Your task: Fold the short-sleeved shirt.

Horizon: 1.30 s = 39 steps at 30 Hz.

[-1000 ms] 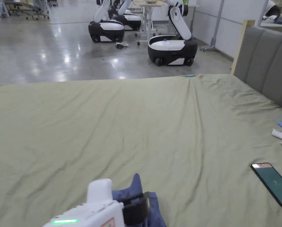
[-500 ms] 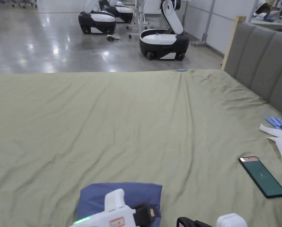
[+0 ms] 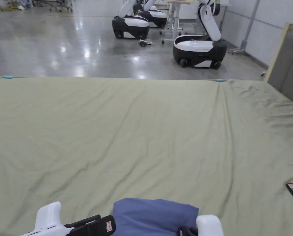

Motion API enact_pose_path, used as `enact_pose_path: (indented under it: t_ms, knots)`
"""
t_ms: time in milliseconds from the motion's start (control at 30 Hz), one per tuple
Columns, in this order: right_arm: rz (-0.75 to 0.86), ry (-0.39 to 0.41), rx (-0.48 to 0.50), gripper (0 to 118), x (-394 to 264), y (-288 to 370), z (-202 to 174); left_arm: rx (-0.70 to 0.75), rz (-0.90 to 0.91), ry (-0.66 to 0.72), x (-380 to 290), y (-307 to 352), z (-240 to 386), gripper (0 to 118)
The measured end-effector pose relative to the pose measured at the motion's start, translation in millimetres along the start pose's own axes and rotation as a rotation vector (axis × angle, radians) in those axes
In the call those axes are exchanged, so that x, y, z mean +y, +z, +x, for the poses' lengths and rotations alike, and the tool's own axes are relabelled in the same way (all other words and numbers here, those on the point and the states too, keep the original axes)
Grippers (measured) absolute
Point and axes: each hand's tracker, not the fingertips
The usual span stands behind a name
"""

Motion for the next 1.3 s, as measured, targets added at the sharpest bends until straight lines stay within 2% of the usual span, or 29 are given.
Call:
enact_pose_path:
  t_ms: [67,133,167,200,233,267,333,367,400,467,500,600,733,800,900,1000,1033,1067,1100,1133,1167,1300]
  knots:
    - [0.048,-0.075,0.042,2,-6,-1,5,-0.097,-0.009,0.101,0,-13,-17,90]
    - [0.038,-0.066,0.043,2,-2,2,4,-0.199,-0.084,0.208,-4,-42,-29,88]
    - [0.036,-0.054,0.042,2,-1,2,3,-0.229,-0.152,0.263,-8,-62,-32,81]
    - [0.034,-0.048,0.044,2,-1,2,4,-0.240,-0.202,0.313,-15,-86,-34,32]
    - [0.035,-0.050,0.052,2,-1,2,5,-0.275,-0.239,0.345,-22,-103,-35,20]
    - [0.036,-0.069,0.071,2,-1,2,9,-0.334,-0.205,0.402,-30,-116,-36,19]
    - [0.038,-0.142,0.109,2,0,6,18,-0.277,-0.182,0.469,-37,-130,-38,19]
    - [0.043,-0.178,0.141,2,1,11,23,-0.309,-0.179,0.440,-32,-121,-37,19]
    - [0.063,-0.190,0.150,2,5,22,22,-0.268,-0.180,0.376,-26,-112,-32,19]
    - [0.092,-0.164,0.165,2,6,36,23,-0.168,-0.149,0.202,-12,-83,-28,19]
    - [0.093,-0.155,0.171,2,7,41,22,-0.172,-0.133,0.191,-4,-68,-33,19]
    - [0.085,-0.120,0.168,2,9,51,14,-0.146,-0.074,0.221,27,-8,-71,19]
    - [0.076,-0.122,0.182,2,3,57,-1,0.030,0.025,0.186,77,83,-144,19]
    - [0.076,-0.107,0.187,2,-3,56,-9,0.091,0.016,0.192,108,126,-183,19]
    - [0.067,-0.087,0.194,2,-8,56,-23,0.273,0.000,0.111,153,177,-229,19]
    - [0.058,-0.067,0.191,2,-7,62,-42,0.336,-0.022,0.218,173,206,-274,20]
    - [0.059,-0.066,0.191,2,-7,63,-46,0.328,-0.047,0.244,173,209,-287,23]
    - [0.061,-0.069,0.197,2,-7,62,-41,0.319,-0.061,0.264,170,208,-298,38]
    - [0.065,-0.071,0.205,2,-7,63,-42,0.341,-0.072,0.270,166,206,-303,68]
    - [0.070,-0.071,0.213,2,-6,65,-44,0.404,-0.064,0.279,164,205,-313,77]
    - [0.075,-0.071,0.229,2,-6,67,-45,0.510,-0.054,0.278,162,207,-310,77]
    - [0.073,-0.040,0.235,2,-2,73,-46,0.625,0.131,0.126,162,256,-264,77]
